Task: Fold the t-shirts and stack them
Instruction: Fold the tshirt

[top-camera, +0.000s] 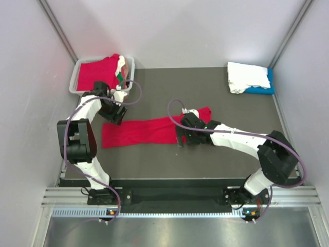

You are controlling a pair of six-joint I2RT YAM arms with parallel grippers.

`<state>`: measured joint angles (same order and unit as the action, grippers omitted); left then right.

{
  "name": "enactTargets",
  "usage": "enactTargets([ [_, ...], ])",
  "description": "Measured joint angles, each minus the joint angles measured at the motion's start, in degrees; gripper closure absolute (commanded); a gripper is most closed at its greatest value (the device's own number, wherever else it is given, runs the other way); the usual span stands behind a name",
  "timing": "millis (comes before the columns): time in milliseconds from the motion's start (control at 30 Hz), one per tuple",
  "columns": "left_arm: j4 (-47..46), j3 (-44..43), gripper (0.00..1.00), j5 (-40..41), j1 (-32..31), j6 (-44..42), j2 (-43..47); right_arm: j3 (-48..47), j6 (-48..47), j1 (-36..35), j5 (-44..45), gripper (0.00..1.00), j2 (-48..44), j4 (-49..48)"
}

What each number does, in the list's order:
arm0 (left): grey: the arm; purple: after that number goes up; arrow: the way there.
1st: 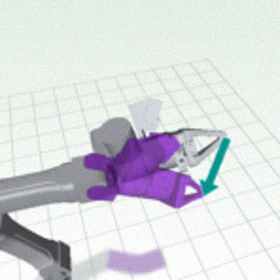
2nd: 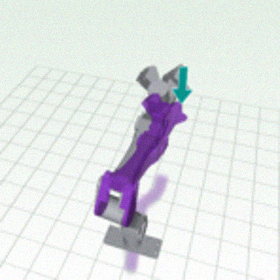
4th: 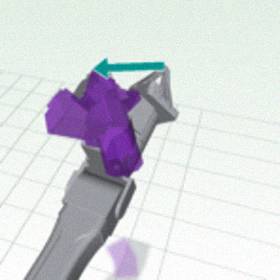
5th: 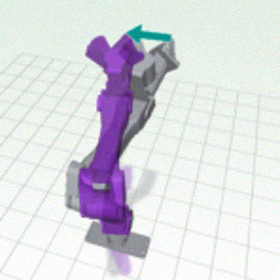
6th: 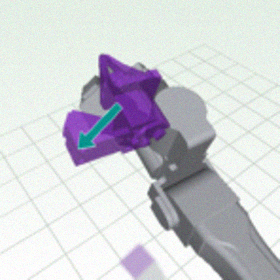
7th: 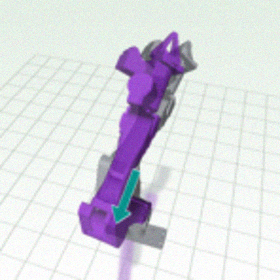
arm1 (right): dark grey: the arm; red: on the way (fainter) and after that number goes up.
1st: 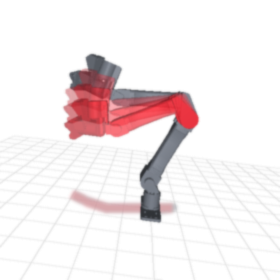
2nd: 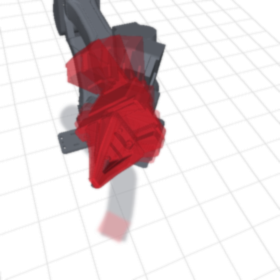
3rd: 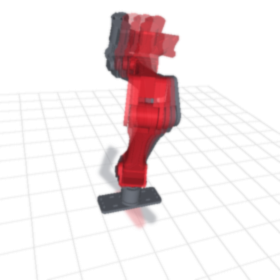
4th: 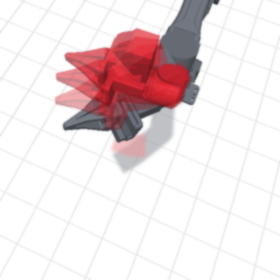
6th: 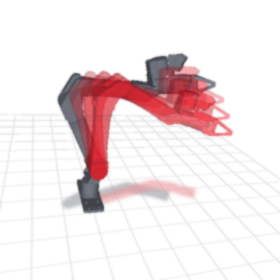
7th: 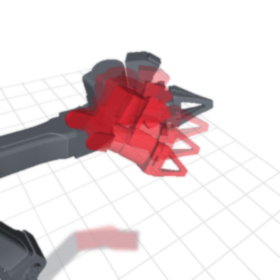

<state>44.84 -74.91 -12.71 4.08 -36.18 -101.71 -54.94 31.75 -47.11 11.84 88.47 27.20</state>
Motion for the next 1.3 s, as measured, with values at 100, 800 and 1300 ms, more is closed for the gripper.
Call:
enactTargets([
  [100,0.3,-2.7,0.2,-0.7,0.0,0.4,0.0,-2.9,0.0,-0.6,0.1,0.01,0.0,0.6],
  [800,2.1,12.0,0.21,-2.0,0.0,0.5,8.5,-4.8,-2.6,8.4,0.7,0.0,4.1,-2.1],
  [1300,-8.3,20.6,0.24,2.2,-0.1,2.2,8.6,-4.8,-3.7,9.8,-0.7,0.0,7.8,-5.6],
])
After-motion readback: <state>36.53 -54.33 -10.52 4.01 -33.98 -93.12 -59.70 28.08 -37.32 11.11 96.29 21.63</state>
